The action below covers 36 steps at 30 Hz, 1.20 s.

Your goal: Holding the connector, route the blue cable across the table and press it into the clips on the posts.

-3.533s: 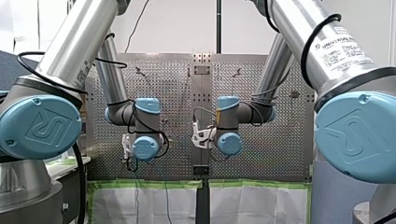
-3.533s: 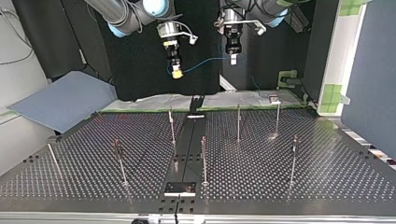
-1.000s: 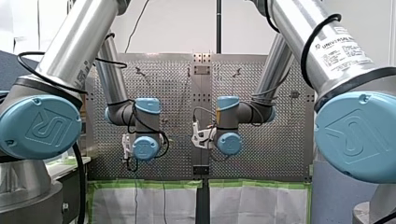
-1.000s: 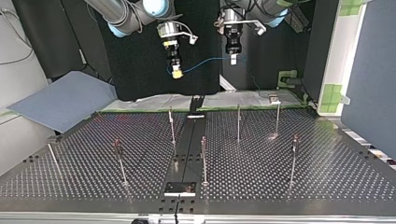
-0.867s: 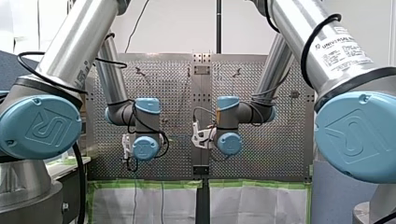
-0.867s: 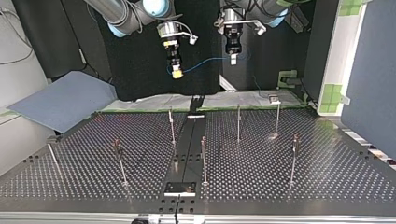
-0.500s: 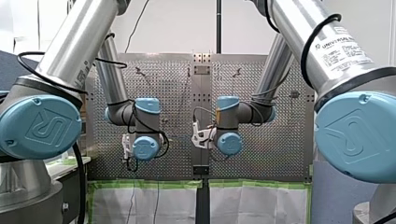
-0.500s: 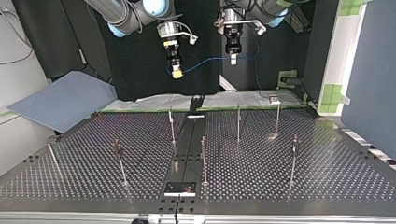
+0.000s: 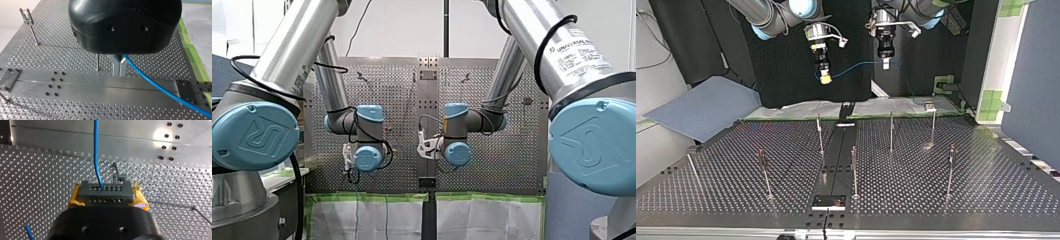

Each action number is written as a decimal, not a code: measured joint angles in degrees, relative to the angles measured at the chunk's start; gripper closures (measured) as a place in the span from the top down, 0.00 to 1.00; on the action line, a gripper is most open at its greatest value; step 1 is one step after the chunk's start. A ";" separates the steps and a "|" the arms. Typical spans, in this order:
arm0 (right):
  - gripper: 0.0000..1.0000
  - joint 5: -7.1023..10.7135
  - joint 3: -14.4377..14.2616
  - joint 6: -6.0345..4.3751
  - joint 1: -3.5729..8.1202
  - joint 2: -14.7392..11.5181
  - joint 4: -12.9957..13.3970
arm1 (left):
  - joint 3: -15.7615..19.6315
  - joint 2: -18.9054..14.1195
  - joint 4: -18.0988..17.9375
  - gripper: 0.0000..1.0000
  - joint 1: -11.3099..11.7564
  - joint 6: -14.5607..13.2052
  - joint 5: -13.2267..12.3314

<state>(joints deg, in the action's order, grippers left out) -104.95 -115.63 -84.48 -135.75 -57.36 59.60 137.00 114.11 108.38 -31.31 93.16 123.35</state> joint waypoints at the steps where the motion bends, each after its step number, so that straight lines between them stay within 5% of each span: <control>1: 0.00 0.00 0.00 0.00 0.00 0.00 0.00 | 0.00 0.00 0.00 0.00 0.00 0.00 0.00; 14: 0.00 0.00 0.10 0.08 -0.11 0.19 -0.19 | -0.01 0.00 0.00 0.00 0.00 0.00 -0.01; 25: 0.00 0.00 0.68 0.26 -0.69 4.95 -1.48 | 0.00 0.00 0.00 0.00 0.00 0.00 0.00; 36: 0.00 0.00 0.69 0.26 -0.70 5.43 -1.50 | 0.29 0.28 0.23 0.00 -0.26 -0.29 0.00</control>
<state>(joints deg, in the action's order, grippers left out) -104.95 -114.93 -84.22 -136.45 -51.93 58.10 137.29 114.39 108.61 -31.57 92.87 123.35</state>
